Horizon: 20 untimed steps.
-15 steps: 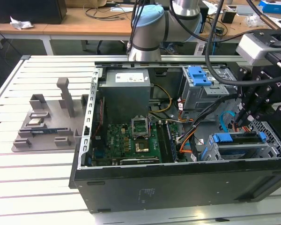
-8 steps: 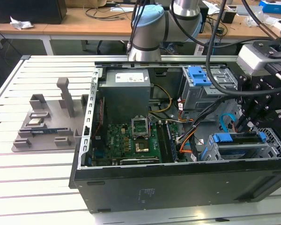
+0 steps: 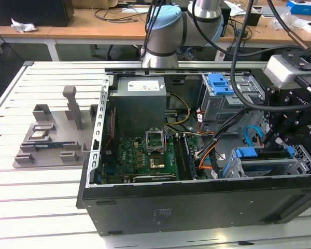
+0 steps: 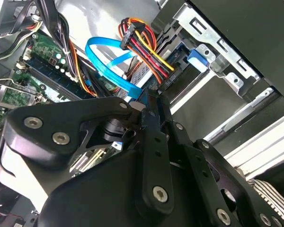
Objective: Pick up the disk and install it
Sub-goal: 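Insert the second disk wire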
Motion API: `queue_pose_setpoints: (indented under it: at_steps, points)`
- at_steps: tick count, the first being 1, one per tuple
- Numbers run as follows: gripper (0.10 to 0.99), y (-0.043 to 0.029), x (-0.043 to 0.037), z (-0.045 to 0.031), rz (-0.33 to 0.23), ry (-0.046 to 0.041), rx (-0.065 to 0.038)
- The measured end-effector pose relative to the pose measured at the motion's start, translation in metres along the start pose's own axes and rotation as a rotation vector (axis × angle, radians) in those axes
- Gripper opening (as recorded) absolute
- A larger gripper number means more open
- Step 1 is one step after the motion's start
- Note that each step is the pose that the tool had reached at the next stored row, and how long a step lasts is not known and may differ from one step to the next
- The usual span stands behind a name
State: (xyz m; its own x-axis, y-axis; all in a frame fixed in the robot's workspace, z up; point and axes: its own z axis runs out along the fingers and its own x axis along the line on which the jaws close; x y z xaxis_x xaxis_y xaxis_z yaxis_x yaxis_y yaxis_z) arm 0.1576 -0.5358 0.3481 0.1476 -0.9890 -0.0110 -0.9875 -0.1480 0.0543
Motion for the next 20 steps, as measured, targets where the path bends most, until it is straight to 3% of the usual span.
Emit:
queue_pose_setpoints:
  at_steps: [10,14,16,20]
  points:
    - [0.161,-0.0021,0.0004,0.0098,0.000,0.0011,0.000]
    - [0.161,-0.0023,0.0004,0.0101,0.000,0.0022,0.000]
    - [0.235,-0.0023,0.0003,0.0103,0.000,0.0017,0.000]
    - [0.235,-0.0019,-0.0008,0.0015,0.000,0.0023,0.000]
